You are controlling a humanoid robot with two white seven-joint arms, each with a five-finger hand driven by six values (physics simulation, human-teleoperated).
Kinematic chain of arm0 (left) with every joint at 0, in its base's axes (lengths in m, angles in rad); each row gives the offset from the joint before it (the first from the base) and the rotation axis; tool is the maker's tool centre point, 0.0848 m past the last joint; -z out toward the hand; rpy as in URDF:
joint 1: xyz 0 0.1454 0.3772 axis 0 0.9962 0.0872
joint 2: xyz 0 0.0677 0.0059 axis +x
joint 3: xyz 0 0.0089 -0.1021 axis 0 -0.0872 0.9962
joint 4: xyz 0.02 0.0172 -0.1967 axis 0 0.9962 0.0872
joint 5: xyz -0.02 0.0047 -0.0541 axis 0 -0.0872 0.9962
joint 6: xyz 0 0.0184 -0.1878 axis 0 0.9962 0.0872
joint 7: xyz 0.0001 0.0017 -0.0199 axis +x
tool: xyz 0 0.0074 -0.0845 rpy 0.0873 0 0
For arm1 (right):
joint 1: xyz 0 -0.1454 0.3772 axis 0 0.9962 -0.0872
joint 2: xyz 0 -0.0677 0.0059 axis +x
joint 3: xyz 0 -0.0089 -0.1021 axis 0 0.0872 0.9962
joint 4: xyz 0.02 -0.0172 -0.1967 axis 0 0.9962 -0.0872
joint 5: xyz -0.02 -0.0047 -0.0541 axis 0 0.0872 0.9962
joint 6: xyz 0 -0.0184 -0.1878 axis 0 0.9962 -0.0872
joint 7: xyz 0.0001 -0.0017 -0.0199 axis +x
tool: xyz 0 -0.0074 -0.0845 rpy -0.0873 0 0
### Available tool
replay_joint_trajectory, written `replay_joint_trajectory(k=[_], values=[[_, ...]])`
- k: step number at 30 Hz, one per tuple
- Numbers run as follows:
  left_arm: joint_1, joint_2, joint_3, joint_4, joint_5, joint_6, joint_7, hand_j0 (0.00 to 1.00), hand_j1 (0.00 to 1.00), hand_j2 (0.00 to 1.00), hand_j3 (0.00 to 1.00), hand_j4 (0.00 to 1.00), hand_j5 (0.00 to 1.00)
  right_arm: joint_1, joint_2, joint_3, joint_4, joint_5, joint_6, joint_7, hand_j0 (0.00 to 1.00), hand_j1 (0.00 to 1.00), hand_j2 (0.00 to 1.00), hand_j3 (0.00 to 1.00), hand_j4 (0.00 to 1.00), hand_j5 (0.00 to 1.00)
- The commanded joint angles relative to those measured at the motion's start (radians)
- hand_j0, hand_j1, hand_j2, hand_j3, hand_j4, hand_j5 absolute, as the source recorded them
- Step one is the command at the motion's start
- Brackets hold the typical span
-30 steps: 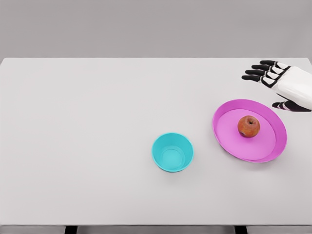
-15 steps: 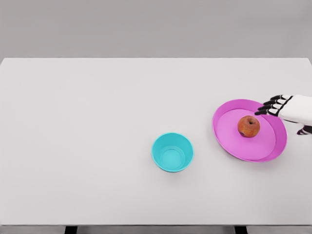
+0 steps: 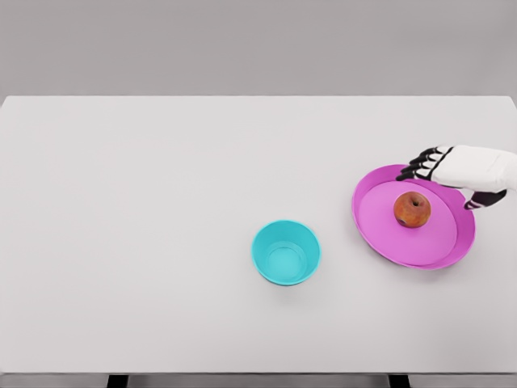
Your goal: Put the apple from the pink plate into the blue bowl with your right arm
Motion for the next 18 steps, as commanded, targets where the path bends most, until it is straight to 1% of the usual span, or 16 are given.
replay_joint_trajectory(k=[1,5,10,13,18], values=[[0.0,0.0,0.0,-0.001,0.0,0.0,0.0,1.0,1.0,1.0,1.0,1.0,1.0,0.0,0.011,0.022,0.01,-0.003,0.002,0.0,1.0,1.0,1.0,1.0,1.0,1.0],[0.0,0.0,0.0,-0.001,0.0,0.0,0.0,1.0,1.0,1.0,1.0,1.0,1.0,-0.029,0.044,0.085,0.049,-0.002,0.002,0.0,1.0,1.0,1.0,1.0,1.0,1.0],[0.0,0.0,0.002,-0.001,0.001,0.0,0.0,1.0,1.0,1.0,1.0,1.0,1.0,-0.032,0.047,0.098,0.05,-0.002,0.002,0.0,1.0,1.0,1.0,1.0,1.0,1.0],[0.0,0.0,0.0,0.0,0.0,0.0,0.0,1.0,1.0,1.0,1.0,1.0,1.0,-0.032,0.057,0.106,0.067,0.0,0.002,0.0,1.0,1.0,1.0,1.0,1.0,1.0],[0.0,0.0,0.002,0.0,0.0,0.0,0.0,1.0,1.0,1.0,1.0,1.0,1.0,-0.034,0.057,0.132,0.083,0.0,0.002,0.0,1.0,1.0,1.0,1.0,1.0,1.0]])
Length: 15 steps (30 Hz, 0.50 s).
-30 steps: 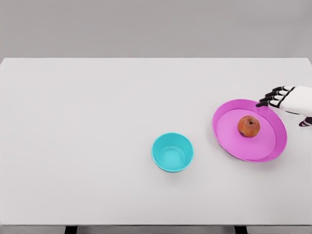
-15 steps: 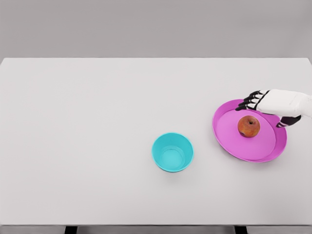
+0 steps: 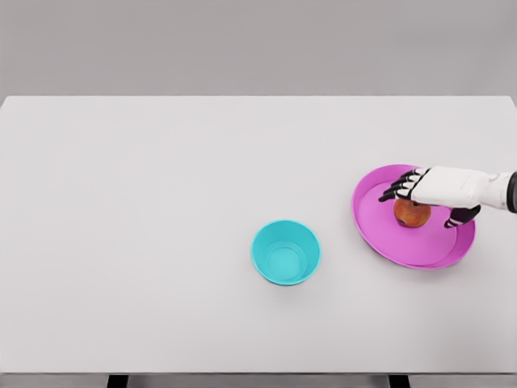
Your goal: Put the apple from the pink plate into the blue bowl with your right arm
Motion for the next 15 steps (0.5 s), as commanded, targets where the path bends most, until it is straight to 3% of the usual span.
replay_joint_trajectory(k=[1,10,11,13,14,15], values=[[0.002,0.0,0.0,0.0,0.001,0.0,0.0,1.0,1.0,1.0,1.0,1.0,1.0,0.0,0.0,0.013,0.007,-0.004,0.002,0.0,1.0,1.0,1.0,1.0,1.0,1.0],[0.0,0.0,0.0,0.0,0.0,0.0,0.0,1.0,1.0,1.0,1.0,1.0,1.0,-0.018,0.001,0.042,0.009,-0.004,0.002,0.0,1.0,1.0,1.0,1.0,1.0,1.0],[0.002,0.0,0.0,0.0,0.001,0.0,0.0,1.0,1.0,1.0,1.0,1.0,1.0,-0.02,0.001,0.042,0.009,-0.004,0.002,0.0,0.95,0.95,0.95,0.95,0.95,0.95],[0.0,0.0,0.0,-0.001,0.0,0.0,0.0,1.0,1.0,1.0,1.0,1.0,1.0,-0.02,0.001,0.042,0.012,-0.004,0.002,0.0,0.75,0.75,0.75,0.75,0.75,0.75],[0.002,0.0,0.0,0.0,0.0,0.0,0.0,1.0,1.0,1.0,1.0,1.0,1.0,-0.02,0.001,0.042,0.012,-0.004,0.002,0.0,0.61,0.61,0.61,0.61,0.61,0.61],[0.002,0.0,0.0,0.0,0.0,0.0,0.0,1.0,1.0,1.0,1.0,1.0,1.0,-0.02,0.001,0.042,0.012,-0.004,0.002,0.0,0.59,0.59,0.59,0.59,0.59,0.59]])
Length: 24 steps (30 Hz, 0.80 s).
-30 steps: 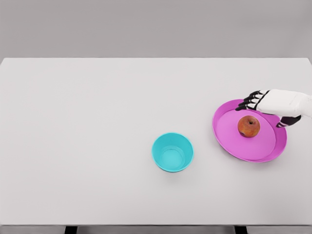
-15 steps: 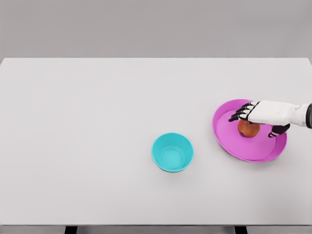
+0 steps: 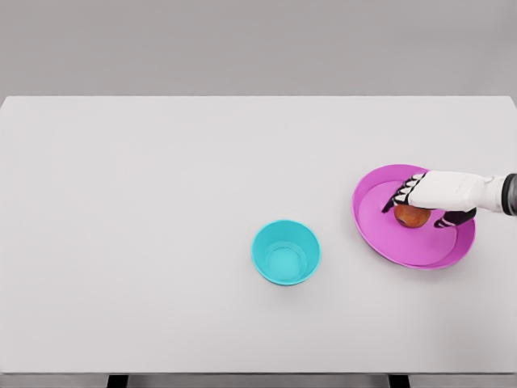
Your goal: Put the apple from the pink plate into the blue bowl with your right arm
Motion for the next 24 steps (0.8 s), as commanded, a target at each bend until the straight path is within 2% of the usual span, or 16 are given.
replay_joint_trajectory(k=[1,3,5,15,24], values=[[0.0,0.0,0.0,-0.001,0.0,0.0,0.0,1.0,1.0,1.0,1.0,1.0,1.0,0.0,-0.001,0.003,-0.001,-0.003,0.002,0.0,0.52,0.52,0.52,0.52,0.52,0.52],[-0.002,0.0,0.0,-0.001,0.0,0.0,0.0,1.0,1.0,1.0,1.0,1.0,1.0,0.0,-0.001,0.004,-0.001,-0.003,0.002,0.0,0.5,0.5,0.5,0.5,0.5,0.5],[-0.002,0.0,0.0,0.0,0.0,0.0,0.0,1.0,1.0,1.0,1.0,1.0,1.0,0.0,-0.003,0.009,-0.001,-0.003,0.002,0.0,0.42,0.42,0.42,0.42,0.42,0.42],[0.0,0.0,0.0,-0.001,0.0,0.0,0.0,1.0,1.0,1.0,1.0,1.0,1.0,-0.015,-0.006,-0.007,-0.011,-0.005,0.002,0.0,0.42,0.42,0.42,0.42,0.42,0.42],[0.0,0.0,0.0,0.0,0.001,0.0,0.0,1.0,1.0,1.0,1.0,1.0,1.0,-0.028,-0.018,-0.05,-0.105,-0.006,0.002,0.0,0.42,0.42,0.42,0.42,0.42,0.42]])
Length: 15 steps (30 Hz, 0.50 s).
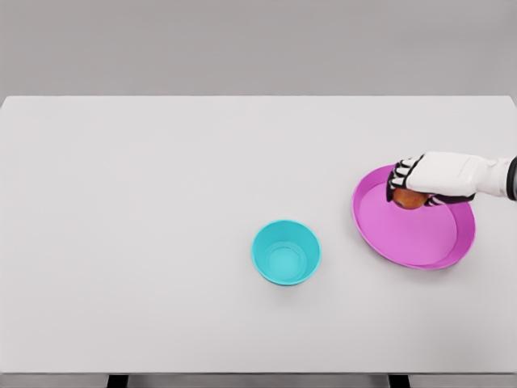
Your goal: Put the apple from the pink plate into the blue bowl with your right arm
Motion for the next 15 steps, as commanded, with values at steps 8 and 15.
replay_joint_trajectory(k=[8,15], values=[[0.002,0.0,0.0,-0.001,0.0,0.0,0.0,1.0,1.0,1.0,1.0,1.0,1.0,0.002,-0.004,-0.019,-0.184,-0.007,0.003,0.0,0.41,0.41,0.41,0.41,0.41,0.41],[0.002,0.0,0.0,0.001,0.0,0.0,0.0,1.0,1.0,1.0,1.0,1.0,1.0,0.002,0.01,-0.019,-0.241,-0.007,0.003,0.0,0.41,0.41,0.41,0.41,0.41,0.41]])
